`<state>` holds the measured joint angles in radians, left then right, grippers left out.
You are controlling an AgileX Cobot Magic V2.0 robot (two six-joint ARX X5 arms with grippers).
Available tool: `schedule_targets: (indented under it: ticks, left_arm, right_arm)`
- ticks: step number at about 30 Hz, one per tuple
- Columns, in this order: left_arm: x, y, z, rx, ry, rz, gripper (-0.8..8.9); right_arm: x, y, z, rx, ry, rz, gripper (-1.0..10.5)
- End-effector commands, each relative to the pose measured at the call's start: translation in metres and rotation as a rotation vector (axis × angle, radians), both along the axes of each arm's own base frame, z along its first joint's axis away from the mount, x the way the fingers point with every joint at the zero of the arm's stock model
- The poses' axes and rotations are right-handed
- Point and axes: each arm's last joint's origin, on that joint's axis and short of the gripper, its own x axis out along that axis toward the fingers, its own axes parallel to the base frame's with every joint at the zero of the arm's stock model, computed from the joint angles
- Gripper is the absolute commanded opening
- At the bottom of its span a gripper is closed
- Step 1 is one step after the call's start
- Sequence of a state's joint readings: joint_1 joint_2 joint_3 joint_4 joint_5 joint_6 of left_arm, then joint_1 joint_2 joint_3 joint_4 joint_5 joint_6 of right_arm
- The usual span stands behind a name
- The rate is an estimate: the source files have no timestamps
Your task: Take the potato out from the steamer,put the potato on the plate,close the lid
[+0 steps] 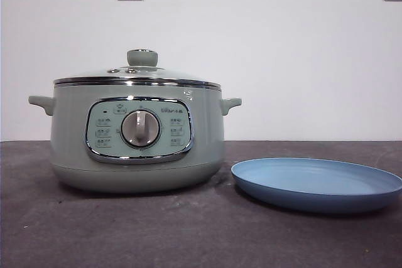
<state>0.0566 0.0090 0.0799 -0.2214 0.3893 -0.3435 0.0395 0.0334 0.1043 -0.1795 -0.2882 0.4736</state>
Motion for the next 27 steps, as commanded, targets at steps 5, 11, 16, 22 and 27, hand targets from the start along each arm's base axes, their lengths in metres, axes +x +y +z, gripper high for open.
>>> schedule_targets:
  ticks: [5,11,16,22,27]
  left_arm:
    - [-0.007,-0.001,0.042,-0.027,0.009,-0.033,-0.08]
    - [-0.004,-0.005,0.082,0.007,0.023,-0.186,-0.08]
    - [0.002,-0.007,0.111,0.071,0.064,-0.310,-0.08]
    - [0.007,-0.010,0.138,0.116,0.112,-0.474,-0.08]
    - [0.005,-0.011,0.153,0.172,0.162,-0.552,-0.09]
  right_arm:
    - [-0.002,0.003,0.050,0.023,-0.033,0.088,-0.1]
    - [0.005,0.006,0.095,-0.097,0.068,0.213,-0.1]
    - [0.014,0.010,0.129,-0.201,0.169,0.353,-0.1]
    - [0.023,0.017,0.165,-0.299,0.270,0.539,-0.1]
    - [0.026,0.021,0.179,-0.369,0.329,0.635,-0.1]
